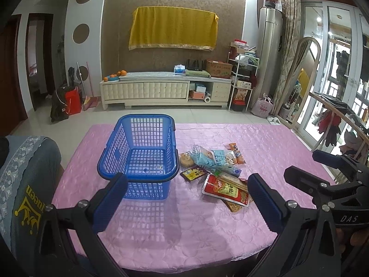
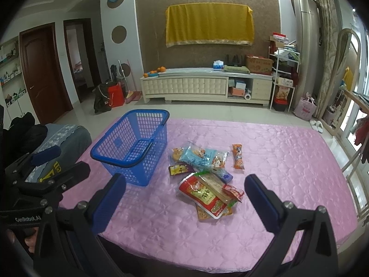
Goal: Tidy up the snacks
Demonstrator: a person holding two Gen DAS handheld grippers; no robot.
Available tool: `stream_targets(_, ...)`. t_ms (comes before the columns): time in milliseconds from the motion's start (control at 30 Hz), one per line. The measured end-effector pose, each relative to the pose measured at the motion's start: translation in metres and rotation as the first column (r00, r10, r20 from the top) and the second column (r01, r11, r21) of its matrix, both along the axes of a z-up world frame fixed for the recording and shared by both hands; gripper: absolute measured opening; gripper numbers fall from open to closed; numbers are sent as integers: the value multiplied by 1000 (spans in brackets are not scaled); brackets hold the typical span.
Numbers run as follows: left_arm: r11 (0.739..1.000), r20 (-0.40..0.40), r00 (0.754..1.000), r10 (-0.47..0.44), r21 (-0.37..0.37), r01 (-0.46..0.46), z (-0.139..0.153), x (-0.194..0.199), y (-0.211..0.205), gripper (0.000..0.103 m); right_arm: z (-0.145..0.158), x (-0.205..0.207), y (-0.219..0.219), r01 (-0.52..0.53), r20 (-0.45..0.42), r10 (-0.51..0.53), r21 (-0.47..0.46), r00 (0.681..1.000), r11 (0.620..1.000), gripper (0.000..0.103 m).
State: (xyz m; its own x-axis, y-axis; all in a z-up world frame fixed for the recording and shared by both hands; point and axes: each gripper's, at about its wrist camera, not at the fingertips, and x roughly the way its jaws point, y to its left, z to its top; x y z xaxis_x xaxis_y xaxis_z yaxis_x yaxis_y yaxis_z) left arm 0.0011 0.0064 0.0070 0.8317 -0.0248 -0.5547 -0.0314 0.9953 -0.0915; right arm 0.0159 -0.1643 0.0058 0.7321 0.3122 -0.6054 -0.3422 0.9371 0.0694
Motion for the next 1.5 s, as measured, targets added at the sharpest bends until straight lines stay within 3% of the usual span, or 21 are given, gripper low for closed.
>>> stream_targets(1200,1000,-14,1000,-6,-18,6,0,-4,5,103,1,-2,1,-35,-26,35,21,999,999,103)
stream_targets(1500,999,-17,999,-42,-2,42,12,14,2,103,10,8,-1,-36,-26,37,36,999,999,103)
